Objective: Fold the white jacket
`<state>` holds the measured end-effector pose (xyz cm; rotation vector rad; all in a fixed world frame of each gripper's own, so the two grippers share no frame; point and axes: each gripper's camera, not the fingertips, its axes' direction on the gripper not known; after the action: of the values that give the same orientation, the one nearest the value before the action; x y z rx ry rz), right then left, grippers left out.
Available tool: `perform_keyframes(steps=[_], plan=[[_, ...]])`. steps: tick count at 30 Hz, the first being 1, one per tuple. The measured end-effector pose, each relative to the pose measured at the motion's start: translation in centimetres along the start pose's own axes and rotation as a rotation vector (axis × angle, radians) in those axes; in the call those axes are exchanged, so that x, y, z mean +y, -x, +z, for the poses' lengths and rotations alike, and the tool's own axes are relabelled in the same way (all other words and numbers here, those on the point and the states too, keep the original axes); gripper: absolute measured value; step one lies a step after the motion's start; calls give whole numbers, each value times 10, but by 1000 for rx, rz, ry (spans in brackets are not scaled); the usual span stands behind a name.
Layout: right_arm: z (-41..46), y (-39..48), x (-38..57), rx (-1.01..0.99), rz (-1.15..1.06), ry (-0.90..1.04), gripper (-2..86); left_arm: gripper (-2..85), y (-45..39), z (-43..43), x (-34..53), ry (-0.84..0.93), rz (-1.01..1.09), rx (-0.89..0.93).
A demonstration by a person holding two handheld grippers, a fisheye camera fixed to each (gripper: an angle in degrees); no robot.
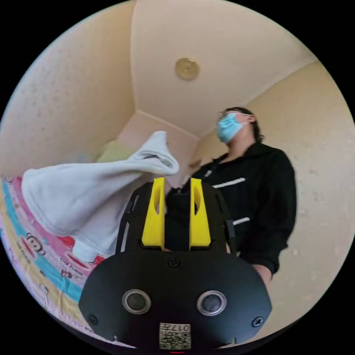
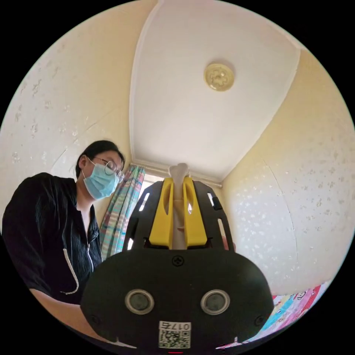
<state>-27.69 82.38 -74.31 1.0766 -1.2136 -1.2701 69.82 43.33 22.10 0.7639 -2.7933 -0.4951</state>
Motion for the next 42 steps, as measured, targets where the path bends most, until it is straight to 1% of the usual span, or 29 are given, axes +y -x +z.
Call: perform_keyframes(steps=[1,2,3,4,5,6,7,8,9,11,13,15,17,19,21,23,25,27,29,31,32,33,34,35,37,38,39,41,42], plan=[[-7,-3,-7,-18,4,-51,44,51,-10,-12,4,-8,21,132],[-11,-4,-11,-35,4,-75,45,9,-24,-28,13,-36,42,143],[-15,-4,-18,-69,0,-109,44,7,-33,-38,18,-59,60,111],[-16,-2,-24,-98,-9,-118,44,2,-52,-58,31,-134,80,3],[-15,0,-27,-113,-14,-113,44,5,-67,-77,45,-252,39,-140],[-11,2,-31,-158,-17,-83,44,6,-72,-83,50,-299,-13,-209],[-4,3,-32,-220,-4,-33,44,31,-81,-84,53,-304,-74,-340],[1,3,-31,-252,5,-11,44,49,-90,-69,44,-227,-51,-451],[9,3,-26,-321,24,12,43,54,-94,-57,38,-187,-15,-497],[22,0,-13,-452,78,-1,43,96,-93,1,8,-35,149,-604],[40,-12,10,-646,190,-104,41,132,-82,45,-16,30,244,-629],[55,-22,24,-726,284,-164,40,161,-64,80,-35,11,285,-597],[67,-28,33,-740,341,-187,39,188,-30,119,-51,-66,254,-398],[81,-30,35,-746,368,-162,38,204,-12,148,-60,-82,241,-281],[91,-28,33,-764,374,-147,37,216,-4,175,-65,-51,265,-327],[99,-23,31,-793,369,-146,36,223,4,212,-68,62,274,-386],[107,-15,27,-814,348,-121,35,215,7,235,-66,113,265,-328],[109,-9,23,-779,320,-79,34,193,2,249,-61,91,256,-281],[106,-5,19,-723,302,-33,33,95,-19,246,-56,26,298,-274],[91,-1,14,-604,278,9,30,52,-42,234,-54,-11,336,-286],[85,0,12,-566,272,18,28,49,-55,223,-56,-20,330,-314],[74,2,8,-479,259,44,26,48,-61,218,-58,-21,323,-326],[64,6,4,-374,241,88,25,46,-76,205,-64,-30,313,-363],[59,10,1,-319,226,112,25,45,-95,193,-71,-50,317,-422],[45,30,-7,-139,121,198,24,44,-127,180,-86,-66,356,-532],[43,35,-9,-110,99,222,24,42,-149,176,-99,-57,374,-623],[42,45,-11,-58,58,280,25,41,-160,176,-106,-49,391,-665],[43,61,-12,21,-9,360,28,38,-206,188,-131,-7,506,-818],[43,71,-11,73,-48,389,31,37,-215,192,-137,9,526,-860]])
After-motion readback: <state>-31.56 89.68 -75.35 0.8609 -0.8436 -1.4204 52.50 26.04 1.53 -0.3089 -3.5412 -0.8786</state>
